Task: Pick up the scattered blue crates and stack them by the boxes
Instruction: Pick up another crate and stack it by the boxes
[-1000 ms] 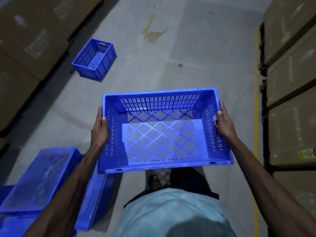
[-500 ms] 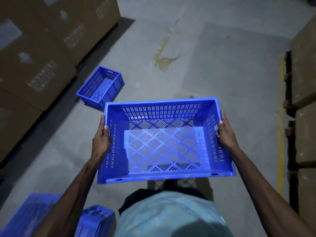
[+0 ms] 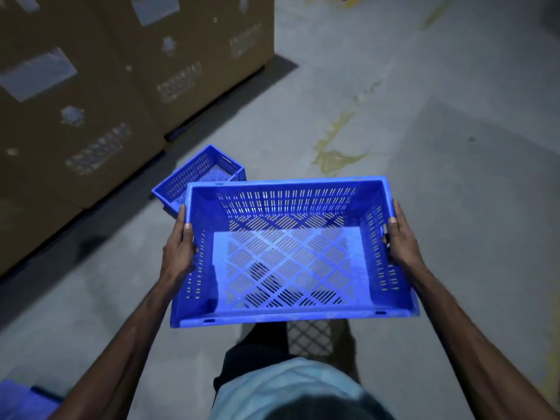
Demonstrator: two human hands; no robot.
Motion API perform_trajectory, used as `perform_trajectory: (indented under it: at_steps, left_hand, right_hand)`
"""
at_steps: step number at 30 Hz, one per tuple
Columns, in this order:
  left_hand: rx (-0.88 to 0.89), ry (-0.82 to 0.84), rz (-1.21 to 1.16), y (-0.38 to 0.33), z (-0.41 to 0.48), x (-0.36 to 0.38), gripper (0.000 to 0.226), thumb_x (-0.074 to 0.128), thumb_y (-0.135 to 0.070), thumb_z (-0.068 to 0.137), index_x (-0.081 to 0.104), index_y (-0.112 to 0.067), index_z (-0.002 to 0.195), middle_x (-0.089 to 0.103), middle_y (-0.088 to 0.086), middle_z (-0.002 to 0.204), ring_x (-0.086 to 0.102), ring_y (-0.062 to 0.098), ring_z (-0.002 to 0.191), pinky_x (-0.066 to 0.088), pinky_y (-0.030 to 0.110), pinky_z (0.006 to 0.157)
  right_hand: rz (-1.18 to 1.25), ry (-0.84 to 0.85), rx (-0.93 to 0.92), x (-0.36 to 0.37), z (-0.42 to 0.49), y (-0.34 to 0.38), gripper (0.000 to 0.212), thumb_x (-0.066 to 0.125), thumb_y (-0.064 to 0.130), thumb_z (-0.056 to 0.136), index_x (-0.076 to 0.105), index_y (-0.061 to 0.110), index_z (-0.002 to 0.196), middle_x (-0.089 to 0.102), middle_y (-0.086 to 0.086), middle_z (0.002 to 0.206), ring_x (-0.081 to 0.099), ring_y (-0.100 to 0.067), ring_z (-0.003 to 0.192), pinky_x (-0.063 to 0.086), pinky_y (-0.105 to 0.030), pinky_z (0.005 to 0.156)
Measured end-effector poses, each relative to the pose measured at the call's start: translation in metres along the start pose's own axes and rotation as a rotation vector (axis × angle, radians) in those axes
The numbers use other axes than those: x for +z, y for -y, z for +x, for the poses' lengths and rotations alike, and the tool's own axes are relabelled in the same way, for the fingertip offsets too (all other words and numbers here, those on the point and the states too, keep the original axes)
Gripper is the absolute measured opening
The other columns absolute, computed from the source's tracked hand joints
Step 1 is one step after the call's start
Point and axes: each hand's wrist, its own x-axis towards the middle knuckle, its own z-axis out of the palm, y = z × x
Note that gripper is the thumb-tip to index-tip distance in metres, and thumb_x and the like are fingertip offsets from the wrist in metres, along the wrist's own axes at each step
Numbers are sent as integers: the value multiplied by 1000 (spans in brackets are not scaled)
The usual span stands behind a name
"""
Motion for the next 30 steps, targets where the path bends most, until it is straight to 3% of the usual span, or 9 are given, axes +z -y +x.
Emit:
perform_trajectory:
  at_steps: [4,7,11,15,17,20,22,25,30]
  left_hand:
    - [-83,-57,-35,-12,111,10,45,40,-47,108,28,-71,144,51,4,70,42,18,52,39,26,46]
    - [-119,-101,-90,-31,182,5,45,41,-46,108,28,-69,145,54,4,69,43,18,52,40,25,45]
    - [-171,-176,-76,-49,260,-6,45,39,-50,106,25,-77,140,56,3,72,48,21,56,43,29,50]
    - [-184,-225,-59,-58,312,-11,46,39,-53,107,22,-74,143,59,6,72,51,20,57,46,28,53]
    - [-197,-255,-33,-57,333,-11,44,36,-57,106,22,-73,144,69,15,88,58,26,61,51,33,60]
    - [-237,-320,-10,-51,362,-11,46,31,-68,102,23,-69,147,62,14,140,69,37,106,53,50,94]
    - [-265,-350,0,-59,378,-13,50,31,-66,103,22,-62,152,54,1,152,61,33,126,47,50,109]
    - [-330,-403,22,-72,406,-16,51,32,-61,105,20,-58,154,54,0,152,58,28,131,45,48,110]
    - [-386,-520,-17,-85,444,-19,46,33,-60,105,26,-62,151,60,-2,144,63,29,123,48,48,106]
  right_hand:
    - [-11,47,-33,46,119,48,53,30,81,88,18,76,139,55,9,109,58,-11,70,42,-27,64]
    - [-30,68,-82,75,203,87,68,25,95,77,15,75,142,50,9,113,56,-16,83,41,-30,67]
    - [-41,159,-120,116,285,151,53,26,82,89,14,77,140,52,10,116,58,-16,83,47,-46,79]
    - [-42,220,-142,156,360,194,46,28,69,96,15,77,140,54,11,119,59,-14,86,50,-46,84]
    - [-36,260,-161,181,400,210,49,29,69,96,18,74,143,56,9,127,55,-16,96,48,-43,84]
    - [-38,356,-217,225,455,235,50,30,68,95,21,71,144,56,-2,144,52,-16,97,44,-41,85]
    - [-52,409,-236,255,491,255,50,30,70,93,21,73,142,59,1,138,56,-16,88,45,-44,84]
    - [-98,528,-276,298,543,283,50,29,73,92,19,74,142,57,8,127,56,-18,95,46,-45,87]
    - [-84,624,-350,346,593,343,44,28,58,102,18,73,142,51,12,149,64,-24,105,49,-47,103]
